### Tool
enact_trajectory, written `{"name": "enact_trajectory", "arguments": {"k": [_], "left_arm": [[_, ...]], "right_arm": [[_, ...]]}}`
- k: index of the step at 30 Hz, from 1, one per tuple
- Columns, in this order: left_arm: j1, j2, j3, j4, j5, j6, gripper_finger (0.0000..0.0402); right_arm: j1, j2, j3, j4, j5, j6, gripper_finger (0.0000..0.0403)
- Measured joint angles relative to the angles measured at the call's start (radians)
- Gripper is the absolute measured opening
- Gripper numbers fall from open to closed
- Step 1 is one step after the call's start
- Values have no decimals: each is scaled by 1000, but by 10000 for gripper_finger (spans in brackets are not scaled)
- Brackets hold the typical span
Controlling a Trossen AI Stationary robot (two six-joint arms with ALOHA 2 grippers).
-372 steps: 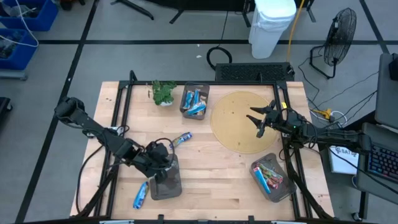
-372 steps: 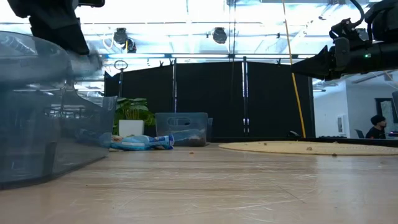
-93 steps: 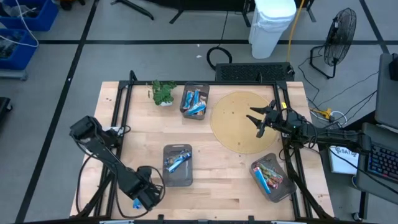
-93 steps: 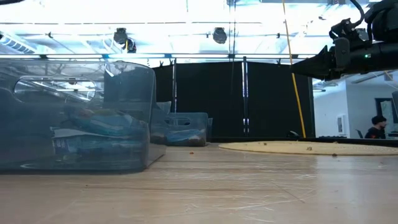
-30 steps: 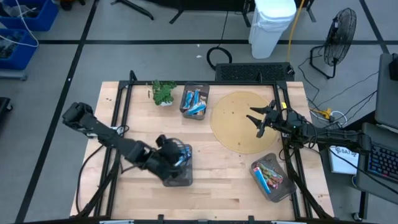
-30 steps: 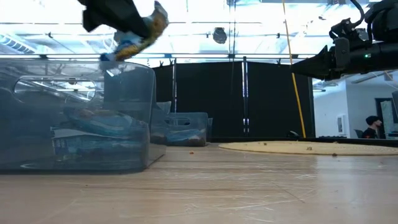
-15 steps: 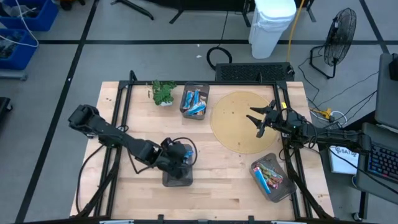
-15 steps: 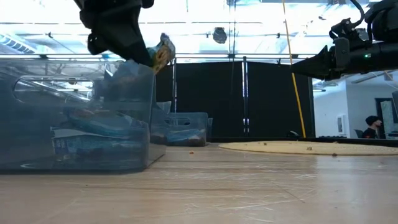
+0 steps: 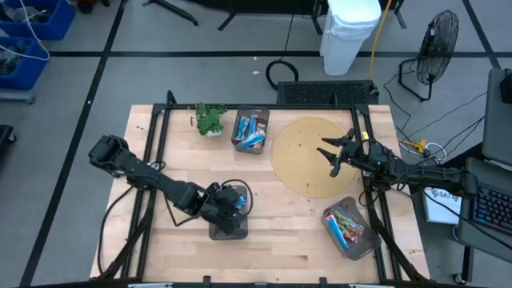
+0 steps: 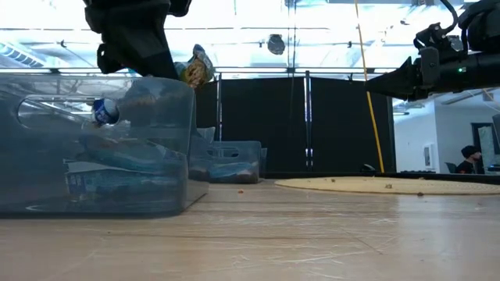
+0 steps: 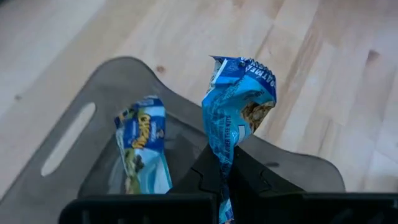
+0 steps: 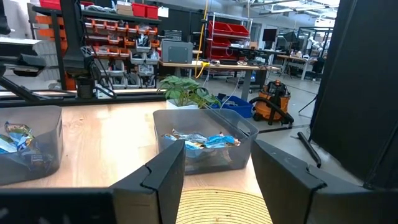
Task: Pick and place Granola Bars by type
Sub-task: Put the blue granola bar into the bottom left black bin
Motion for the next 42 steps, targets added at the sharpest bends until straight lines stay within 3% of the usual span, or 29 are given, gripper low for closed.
{"name": "enact_trajectory", "arguments": {"k": [8, 22, 34, 42], "left_arm": [[-18, 0, 0, -42, 85, -69, 12], [0, 0, -3, -115, 82, -121, 12], [-3, 0, -87, -52, 142, -203, 11], [-3, 0, -109, 72, 219, -131, 11]], "right_arm": [[0, 0, 0, 0, 0, 0, 180], [0, 0, 0, 0, 0, 0, 179], [0, 0, 0, 0, 0, 0, 180], [0, 0, 0, 0, 0, 0, 178]]}}
